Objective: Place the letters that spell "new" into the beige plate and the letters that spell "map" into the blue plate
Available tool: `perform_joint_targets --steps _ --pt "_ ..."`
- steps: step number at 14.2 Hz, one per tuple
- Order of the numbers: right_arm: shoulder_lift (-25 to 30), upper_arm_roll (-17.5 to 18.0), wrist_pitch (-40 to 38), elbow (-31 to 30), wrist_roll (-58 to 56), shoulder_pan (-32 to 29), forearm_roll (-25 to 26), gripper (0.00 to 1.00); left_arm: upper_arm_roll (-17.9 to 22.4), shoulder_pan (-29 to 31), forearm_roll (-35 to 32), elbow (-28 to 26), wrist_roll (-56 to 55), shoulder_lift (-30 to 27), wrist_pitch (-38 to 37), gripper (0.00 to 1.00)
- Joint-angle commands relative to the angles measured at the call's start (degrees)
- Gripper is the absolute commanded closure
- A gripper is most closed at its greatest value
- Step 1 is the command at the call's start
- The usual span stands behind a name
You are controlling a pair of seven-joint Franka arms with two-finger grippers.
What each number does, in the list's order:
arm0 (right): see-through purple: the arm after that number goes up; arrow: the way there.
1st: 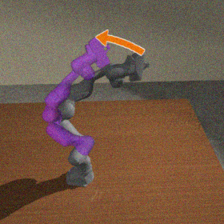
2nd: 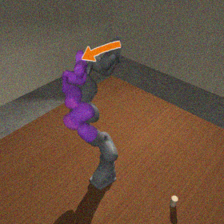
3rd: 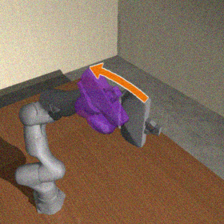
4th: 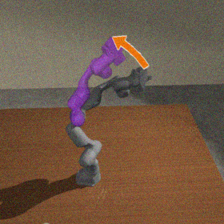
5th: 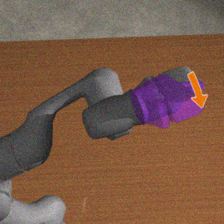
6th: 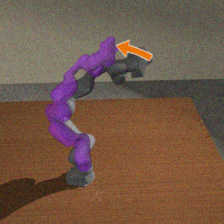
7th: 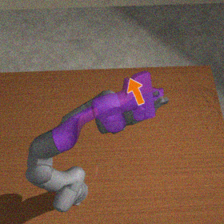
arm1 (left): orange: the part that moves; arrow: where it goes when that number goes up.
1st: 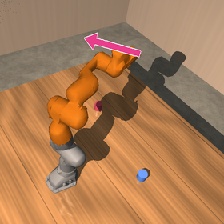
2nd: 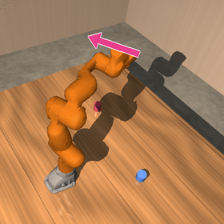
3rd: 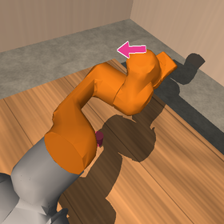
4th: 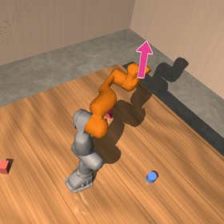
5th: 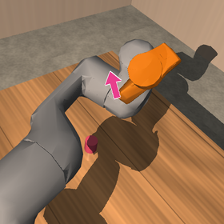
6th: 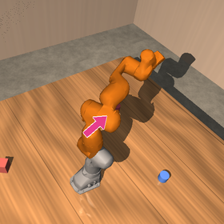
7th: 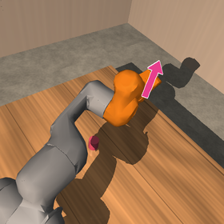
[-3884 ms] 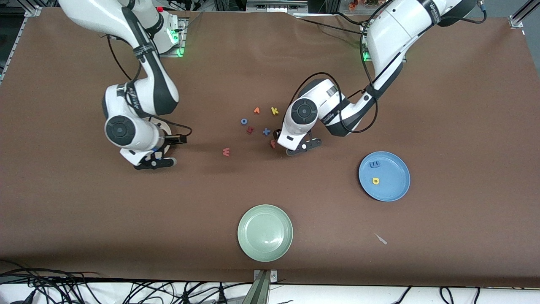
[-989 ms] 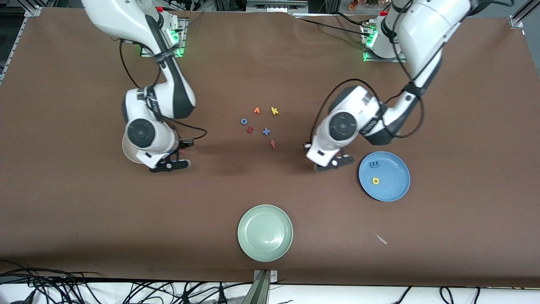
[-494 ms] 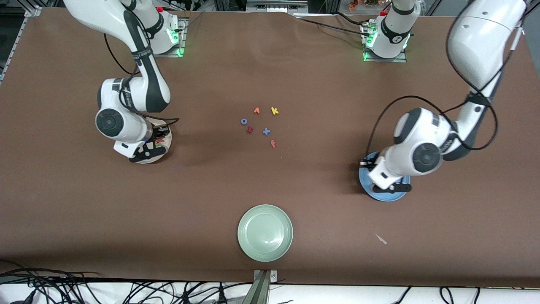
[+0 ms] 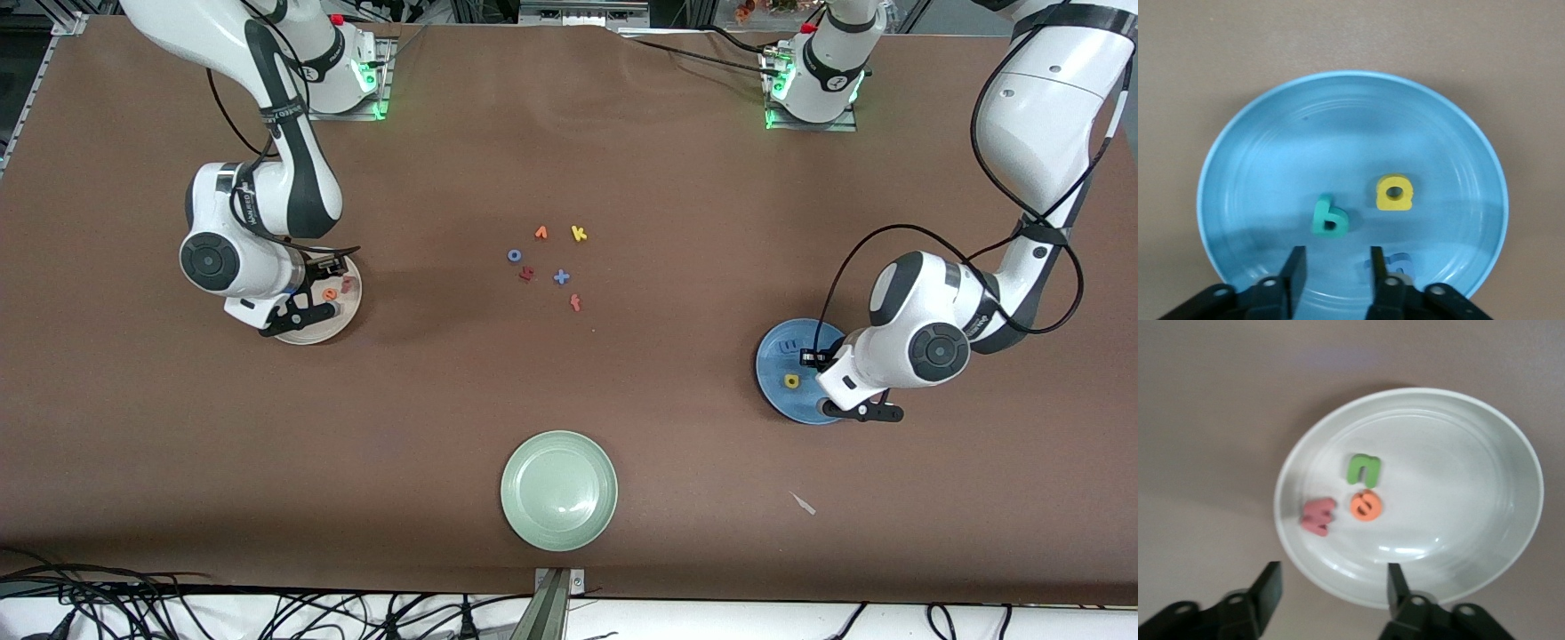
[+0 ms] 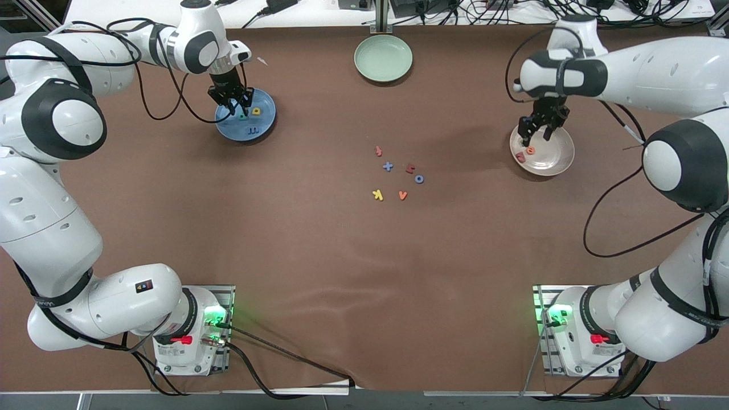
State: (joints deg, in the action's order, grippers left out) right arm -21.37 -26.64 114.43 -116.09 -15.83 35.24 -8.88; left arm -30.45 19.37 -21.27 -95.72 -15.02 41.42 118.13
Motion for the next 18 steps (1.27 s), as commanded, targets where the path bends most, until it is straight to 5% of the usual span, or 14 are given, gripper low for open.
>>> perform_joint_targets --steps 1,7,10,12,14,16,18 --pt "-0.5 0.45 -11.82 10.41 0.45 0.0 -0.96 0.0 -0.66 0.06 -1.49 0.27 0.34 -1.26 -0.7 0.0" --pt "0.19 -0.43 -29.5 23.53 2.39 -0.44 -0.44 0.0 -1.63 -0.2 -0.61 0.8 0.34 -12.92 -2.2 0.0" --pt "1.41 -0.88 -31.98 26.7 2.3 -0.87 -0.26 0.0 -3.56 0.23 0.17 2.63 0.34 -17.94 -3.59 0.0" --pt "4.22 3.84 -31.55 26.45 2.21 -5.16 1.13 0.0 -2.95 -0.55 1.84 8.68 0.34 -19.36 -8.59 0.0" --pt "6.42 13.58 -31.02 26.36 2.56 -13.06 8.92 0.0 -2.07 -0.82 5.95 9.59 0.26 -23.03 -11.33 0.0" --pt "8.97 18.1 -30.57 26.18 2.65 -15.55 16.32 0.0 5.28 -3.97 14.37 9.5 0.26 -27.43 -16.15 0.0" --pt "11.34 19.42 -29.71 25.13 3.52 -18.87 15.66 0.0 13.01 -8.96 20.72 9.5 0.26 -31.12 -21.07 0.0"
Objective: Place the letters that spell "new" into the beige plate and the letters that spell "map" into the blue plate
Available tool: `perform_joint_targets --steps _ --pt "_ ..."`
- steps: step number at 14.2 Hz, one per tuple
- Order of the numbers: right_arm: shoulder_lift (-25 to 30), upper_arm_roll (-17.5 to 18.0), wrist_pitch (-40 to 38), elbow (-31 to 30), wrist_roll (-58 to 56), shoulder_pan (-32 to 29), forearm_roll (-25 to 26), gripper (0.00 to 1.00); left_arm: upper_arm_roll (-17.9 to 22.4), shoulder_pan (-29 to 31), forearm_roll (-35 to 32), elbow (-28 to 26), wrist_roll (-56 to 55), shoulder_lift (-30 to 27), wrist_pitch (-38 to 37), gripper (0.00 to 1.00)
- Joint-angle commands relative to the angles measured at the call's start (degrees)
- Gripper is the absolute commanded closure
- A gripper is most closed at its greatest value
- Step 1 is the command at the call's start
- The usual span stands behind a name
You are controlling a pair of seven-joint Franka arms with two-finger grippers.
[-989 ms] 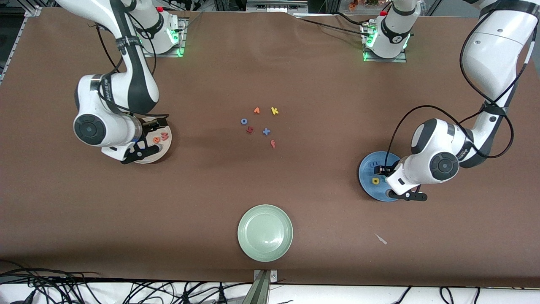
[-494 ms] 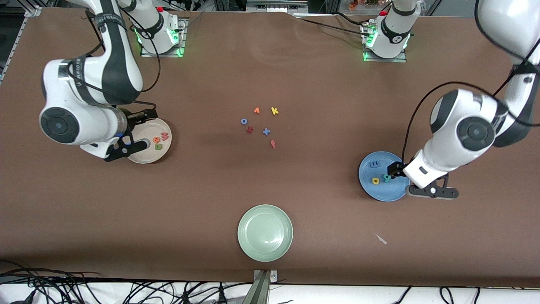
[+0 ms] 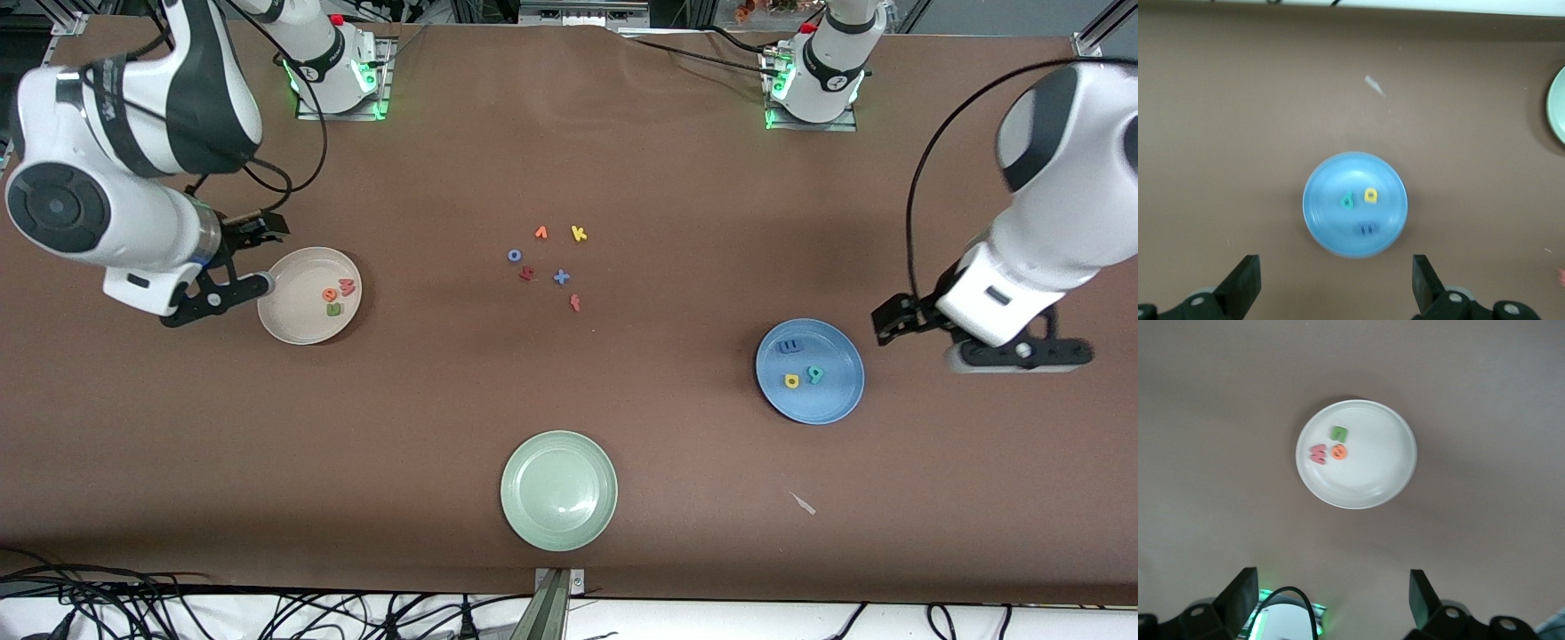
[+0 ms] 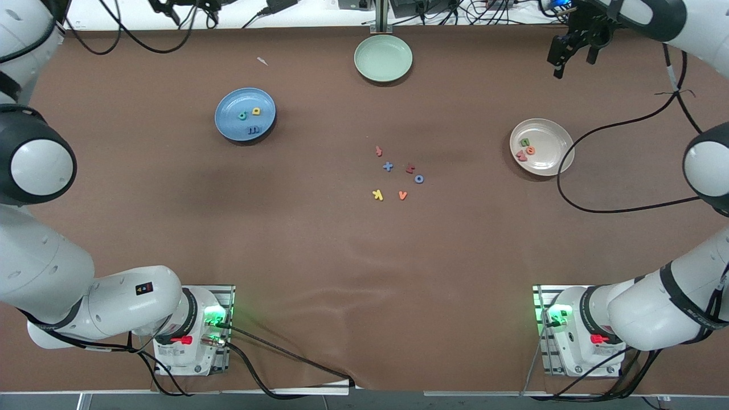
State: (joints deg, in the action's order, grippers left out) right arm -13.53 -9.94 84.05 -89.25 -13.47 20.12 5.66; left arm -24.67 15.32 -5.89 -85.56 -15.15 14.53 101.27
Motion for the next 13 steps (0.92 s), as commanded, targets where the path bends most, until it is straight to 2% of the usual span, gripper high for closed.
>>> perform_joint_targets --steps 1,3,5,8,10,13 --pt "4.38 5.34 0.77 -2.06 1.51 -6.73 -1.24 0.0 12.14 -8.86 6.67 -0.66 0.38 -5.81 -6.94 0.0" --pt "5.27 8.0 1.12 -2.33 1.34 -10.7 -2.32 0.0 17.27 -13.8 6.51 -1.96 0.38 -8.63 -9.6 0.0" --pt "5.71 8.01 0.6 -1.89 3.43 -11.23 -1.18 0.0 19.65 -17.41 5.89 -3.9 0.82 -11.27 -9.52 0.0" --pt "6.32 8.01 0.59 -1.71 4.85 -14.05 -1.96 0.0 20.1 -18.04 5.89 -9.07 11.15 -15.74 -9.34 0.0" --pt "7.03 8.01 0.5 -1.8 5.38 -15.19 -3.62 0.0 20.28 -18.04 6.06 -13.73 11.99 -18.65 -6.11 0.0" --pt "7.56 8.18 1.03 -1.98 6.44 -15.46 -4.25 0.0 22.3 -17.95 6.59 -14.19 12.51 -18.66 -4.42 0.0"
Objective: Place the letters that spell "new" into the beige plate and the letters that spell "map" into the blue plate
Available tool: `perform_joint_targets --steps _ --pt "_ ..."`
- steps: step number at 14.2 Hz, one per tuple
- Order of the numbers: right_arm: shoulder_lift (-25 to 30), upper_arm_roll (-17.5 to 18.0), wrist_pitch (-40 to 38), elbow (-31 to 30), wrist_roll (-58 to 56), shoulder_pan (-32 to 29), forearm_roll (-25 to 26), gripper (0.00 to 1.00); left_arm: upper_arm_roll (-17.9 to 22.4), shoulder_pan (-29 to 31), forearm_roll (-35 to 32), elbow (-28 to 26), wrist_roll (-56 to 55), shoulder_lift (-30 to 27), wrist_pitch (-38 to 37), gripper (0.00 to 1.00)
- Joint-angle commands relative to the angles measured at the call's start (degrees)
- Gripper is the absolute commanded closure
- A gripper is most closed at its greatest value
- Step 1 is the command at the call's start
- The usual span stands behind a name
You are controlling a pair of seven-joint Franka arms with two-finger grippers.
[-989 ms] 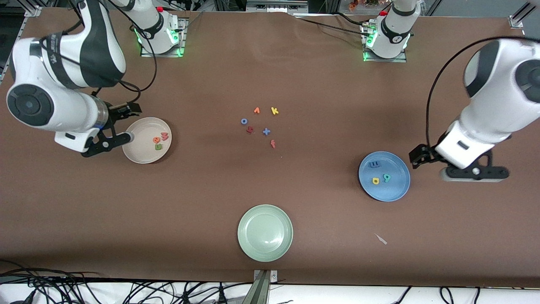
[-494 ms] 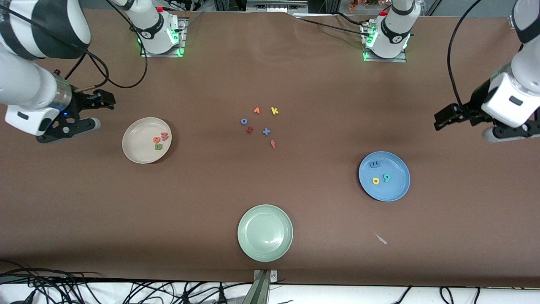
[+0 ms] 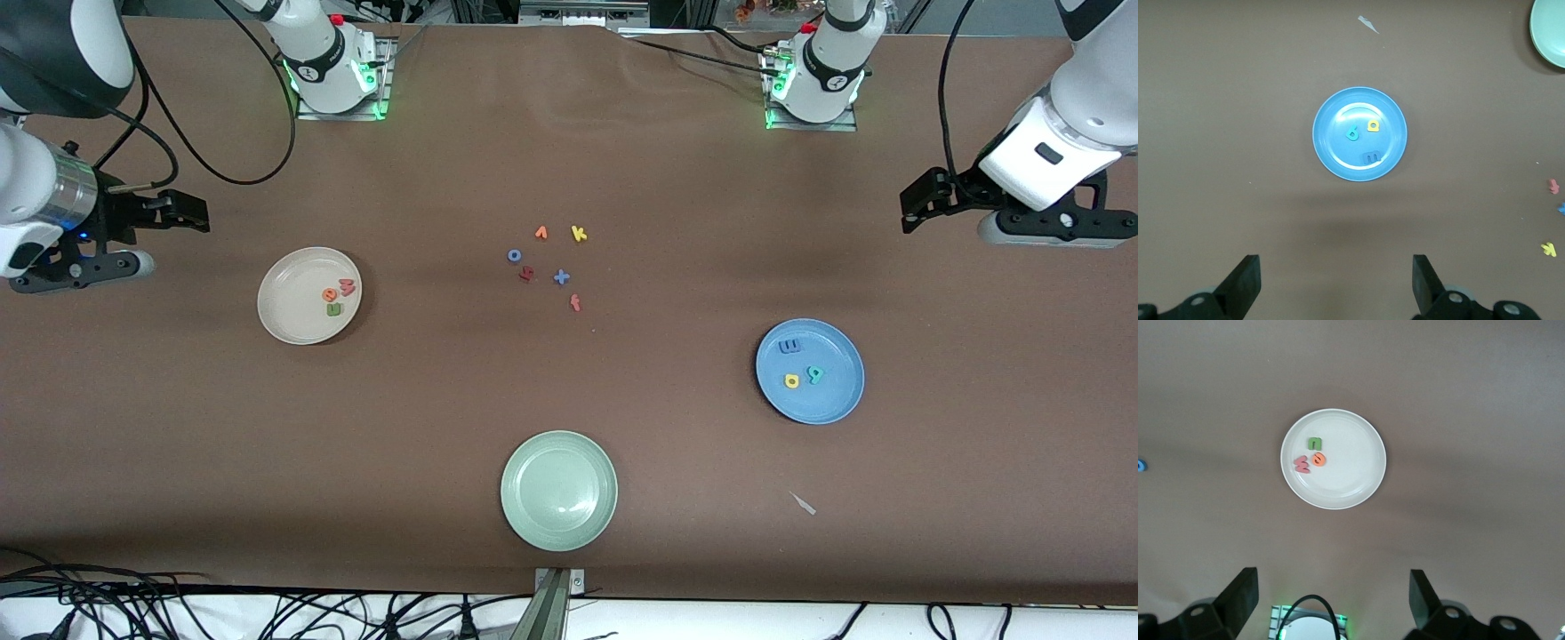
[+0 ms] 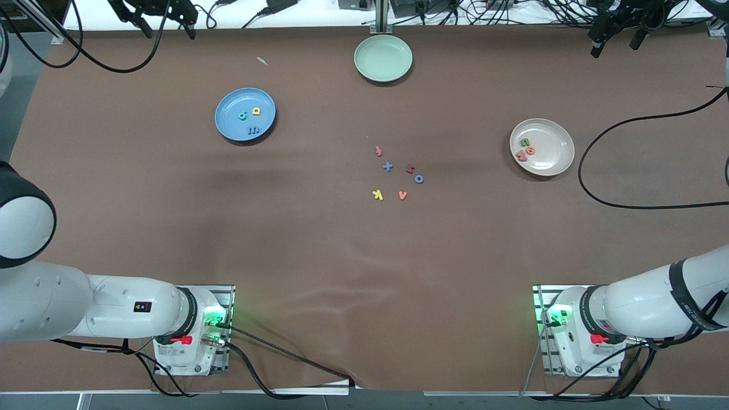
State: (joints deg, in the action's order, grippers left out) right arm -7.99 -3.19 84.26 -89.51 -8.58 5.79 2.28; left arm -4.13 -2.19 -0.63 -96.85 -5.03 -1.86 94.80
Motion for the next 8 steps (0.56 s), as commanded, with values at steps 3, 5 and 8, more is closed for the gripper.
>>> perform_joint_targets --steps 3,5,8 --pt "2.62 2.31 0.82 -1.28 8.02 -2.62 -0.87 0.0 1.67 -0.01 0.64 -0.97 2.39 -1.74 1.27 0.0" --pt "3.32 2.67 0.82 -1.28 11.55 -2.63 -0.96 0.0 1.4 -0.1 0.54 1.3 2.39 0.01 -1.01 0.0" --pt "3.68 2.84 0.64 -1.2 12.09 -2.8 -1.75 0.0 1.32 -0.27 0.54 3.16 2.3 1.25 -1.64 0.0"
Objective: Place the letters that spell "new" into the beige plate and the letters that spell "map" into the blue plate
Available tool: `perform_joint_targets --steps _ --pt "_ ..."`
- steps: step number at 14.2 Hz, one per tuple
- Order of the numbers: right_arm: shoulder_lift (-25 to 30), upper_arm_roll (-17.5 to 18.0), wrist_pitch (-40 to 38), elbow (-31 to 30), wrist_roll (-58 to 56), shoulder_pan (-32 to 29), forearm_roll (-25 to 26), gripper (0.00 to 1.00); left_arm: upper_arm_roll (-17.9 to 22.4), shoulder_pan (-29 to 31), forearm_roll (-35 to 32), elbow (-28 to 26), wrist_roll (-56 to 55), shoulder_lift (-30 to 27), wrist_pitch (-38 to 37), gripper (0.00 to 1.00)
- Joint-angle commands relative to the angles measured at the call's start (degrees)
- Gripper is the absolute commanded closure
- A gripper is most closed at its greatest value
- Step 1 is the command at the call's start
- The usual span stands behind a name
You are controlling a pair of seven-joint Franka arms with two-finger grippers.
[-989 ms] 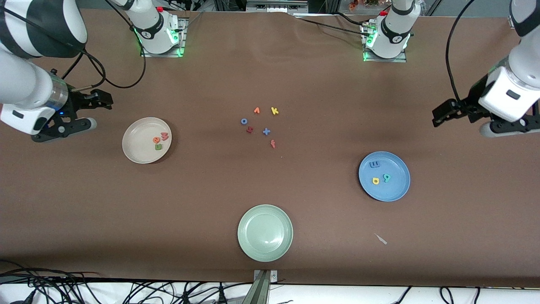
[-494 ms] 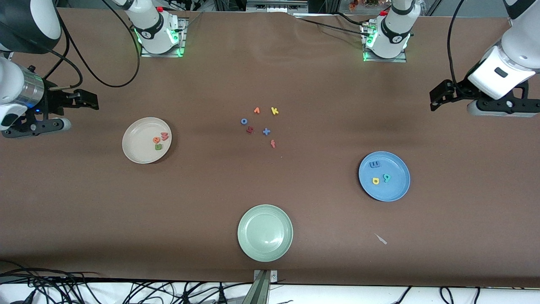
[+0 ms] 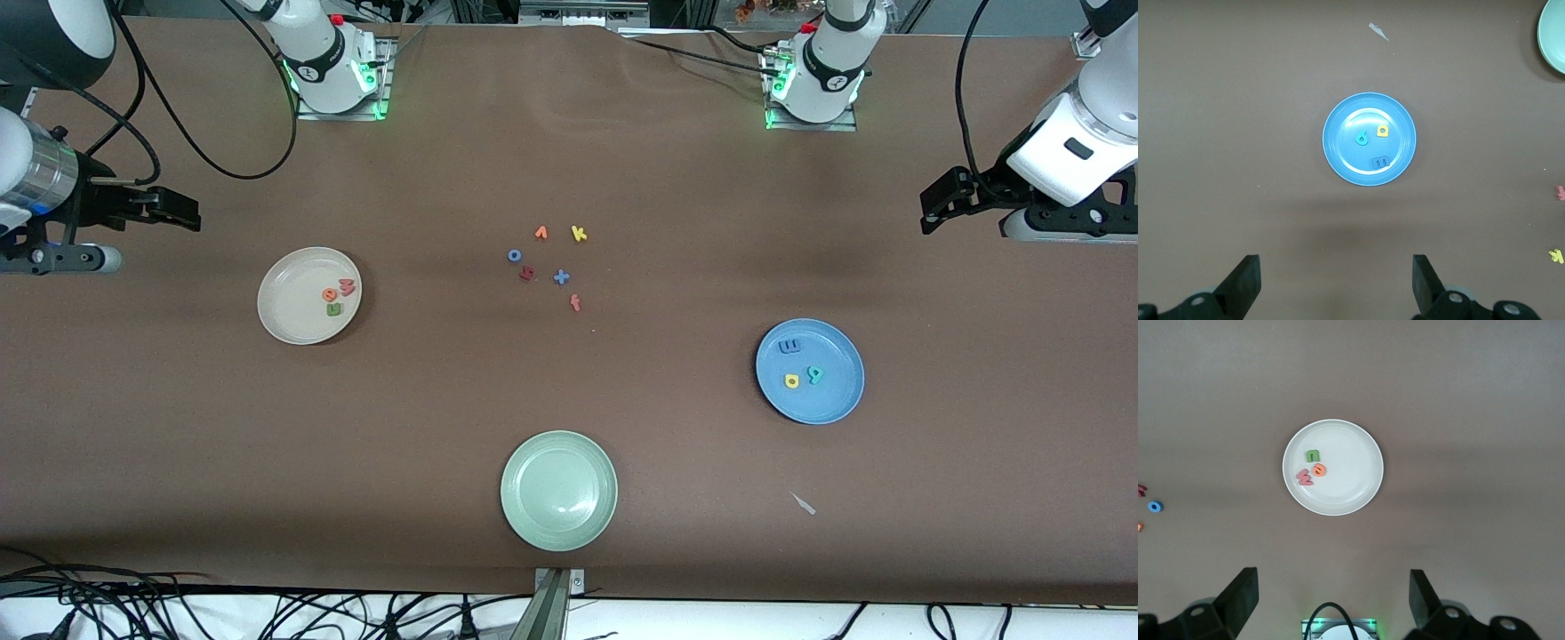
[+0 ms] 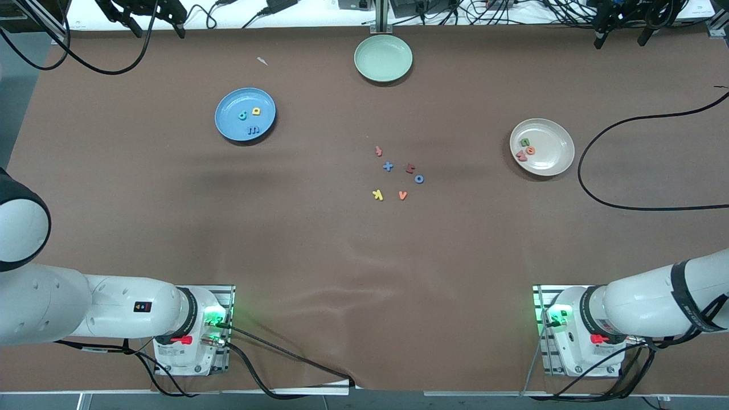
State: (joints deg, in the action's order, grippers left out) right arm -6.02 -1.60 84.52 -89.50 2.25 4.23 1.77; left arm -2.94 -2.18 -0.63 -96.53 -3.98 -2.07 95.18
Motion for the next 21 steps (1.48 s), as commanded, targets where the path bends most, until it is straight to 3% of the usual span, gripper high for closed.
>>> perform_joint_targets --steps 1,21 --pt "1.98 1.25 0.73 -1.29 1.27 -1.5 -1.24 0.0 0.13 -0.19 0.54 2.84 1.25 1.46 -2.1 0.0" --pt "1.54 1.34 0.82 -0.58 0.48 -2.12 -0.89 0.0 0.04 -0.54 0.54 2.93 1.69 1.46 -2.63 0.0"
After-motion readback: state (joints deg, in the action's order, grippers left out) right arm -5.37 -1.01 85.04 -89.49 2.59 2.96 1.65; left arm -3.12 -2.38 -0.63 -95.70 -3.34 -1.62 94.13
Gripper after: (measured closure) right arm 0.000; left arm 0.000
